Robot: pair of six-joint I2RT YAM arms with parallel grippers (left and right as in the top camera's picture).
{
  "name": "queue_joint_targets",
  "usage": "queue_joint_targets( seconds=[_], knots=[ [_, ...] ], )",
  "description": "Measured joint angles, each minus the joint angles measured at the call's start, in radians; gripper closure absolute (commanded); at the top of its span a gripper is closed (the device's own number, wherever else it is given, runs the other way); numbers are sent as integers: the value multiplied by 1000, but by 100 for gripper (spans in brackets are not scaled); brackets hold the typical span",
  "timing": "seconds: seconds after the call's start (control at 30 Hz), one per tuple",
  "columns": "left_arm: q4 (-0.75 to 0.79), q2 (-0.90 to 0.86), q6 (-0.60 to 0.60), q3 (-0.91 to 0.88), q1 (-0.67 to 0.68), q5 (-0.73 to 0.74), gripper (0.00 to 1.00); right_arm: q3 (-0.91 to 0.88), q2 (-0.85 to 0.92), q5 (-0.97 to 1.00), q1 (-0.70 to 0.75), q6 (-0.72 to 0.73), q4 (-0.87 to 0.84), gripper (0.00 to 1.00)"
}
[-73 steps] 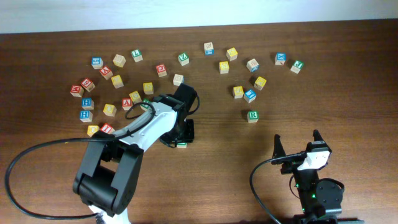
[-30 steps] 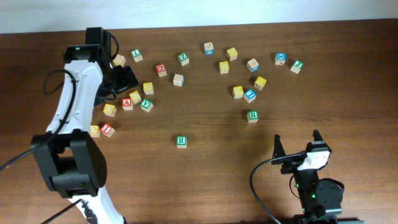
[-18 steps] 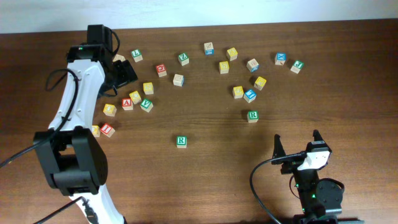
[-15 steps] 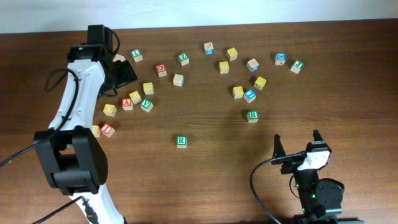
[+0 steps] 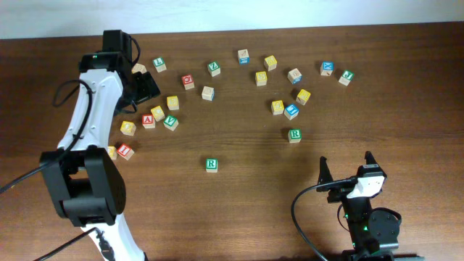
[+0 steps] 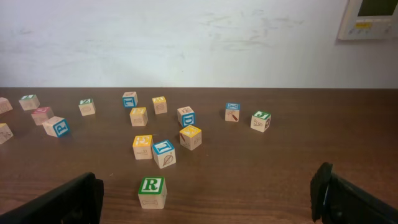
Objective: Spell out RSS
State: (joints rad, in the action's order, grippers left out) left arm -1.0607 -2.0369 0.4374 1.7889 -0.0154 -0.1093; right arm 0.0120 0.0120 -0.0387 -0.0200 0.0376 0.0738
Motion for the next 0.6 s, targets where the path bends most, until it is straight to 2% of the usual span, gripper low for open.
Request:
queue_joint_targets(
  seconds=[0.2,0.6],
  knots=[
    [-61,0,0,0,-1,14,0,0,0,0,0,0,0,2],
    [-80,0,0,-20,0,3,1,0,0,0,0,0,0,2]
  ],
)
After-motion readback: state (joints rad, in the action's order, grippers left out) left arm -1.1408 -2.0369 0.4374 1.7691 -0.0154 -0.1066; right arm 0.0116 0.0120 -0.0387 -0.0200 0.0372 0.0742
